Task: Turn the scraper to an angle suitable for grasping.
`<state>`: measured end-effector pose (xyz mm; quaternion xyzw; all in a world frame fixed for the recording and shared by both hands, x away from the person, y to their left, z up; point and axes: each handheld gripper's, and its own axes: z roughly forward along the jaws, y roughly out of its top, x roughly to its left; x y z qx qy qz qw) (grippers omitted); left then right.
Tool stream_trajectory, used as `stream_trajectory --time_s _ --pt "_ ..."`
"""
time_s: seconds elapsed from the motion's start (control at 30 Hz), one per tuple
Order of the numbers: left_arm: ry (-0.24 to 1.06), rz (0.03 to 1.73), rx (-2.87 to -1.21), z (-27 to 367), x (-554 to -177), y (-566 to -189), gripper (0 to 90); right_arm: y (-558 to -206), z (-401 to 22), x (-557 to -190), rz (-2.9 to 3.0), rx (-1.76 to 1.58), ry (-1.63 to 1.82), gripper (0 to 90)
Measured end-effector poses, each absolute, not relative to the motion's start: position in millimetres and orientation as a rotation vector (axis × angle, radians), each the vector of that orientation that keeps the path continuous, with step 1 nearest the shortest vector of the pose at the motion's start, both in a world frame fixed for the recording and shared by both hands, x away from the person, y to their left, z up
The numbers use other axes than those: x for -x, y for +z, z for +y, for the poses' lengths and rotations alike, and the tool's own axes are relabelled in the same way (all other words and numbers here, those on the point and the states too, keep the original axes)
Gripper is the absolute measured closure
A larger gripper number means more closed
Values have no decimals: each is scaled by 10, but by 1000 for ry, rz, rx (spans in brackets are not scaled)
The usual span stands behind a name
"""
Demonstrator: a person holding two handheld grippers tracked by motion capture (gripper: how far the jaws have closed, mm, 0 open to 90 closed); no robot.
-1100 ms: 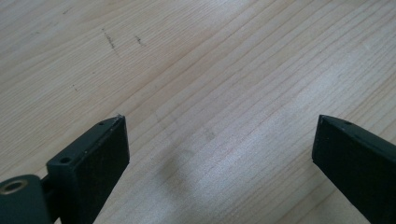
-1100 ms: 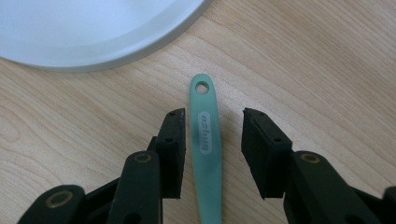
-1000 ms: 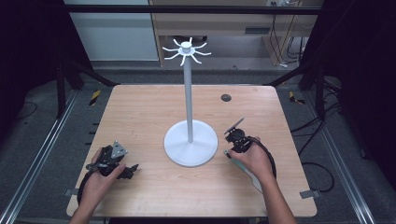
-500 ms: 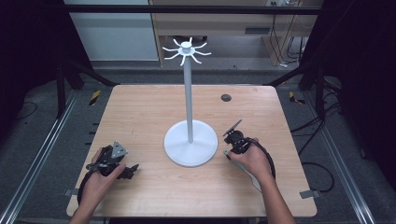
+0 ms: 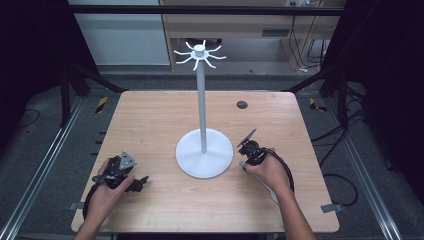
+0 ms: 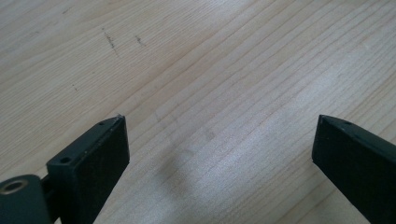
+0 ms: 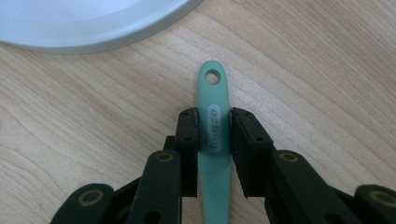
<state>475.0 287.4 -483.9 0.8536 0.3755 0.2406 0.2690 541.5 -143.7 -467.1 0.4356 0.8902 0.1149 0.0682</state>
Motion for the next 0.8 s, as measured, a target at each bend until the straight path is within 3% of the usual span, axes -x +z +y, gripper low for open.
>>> stream_trajectory --time_s 0.33,0.8 --pt "649 1012 -2304 2871 -4751 -4839 37 -4490 -1550 -5351 2625 -1322 496 742" --pt "645 1009 -2310 2857 -4746 -4849 36 -3904 -1866 -5130 2387 -1318 886 743"
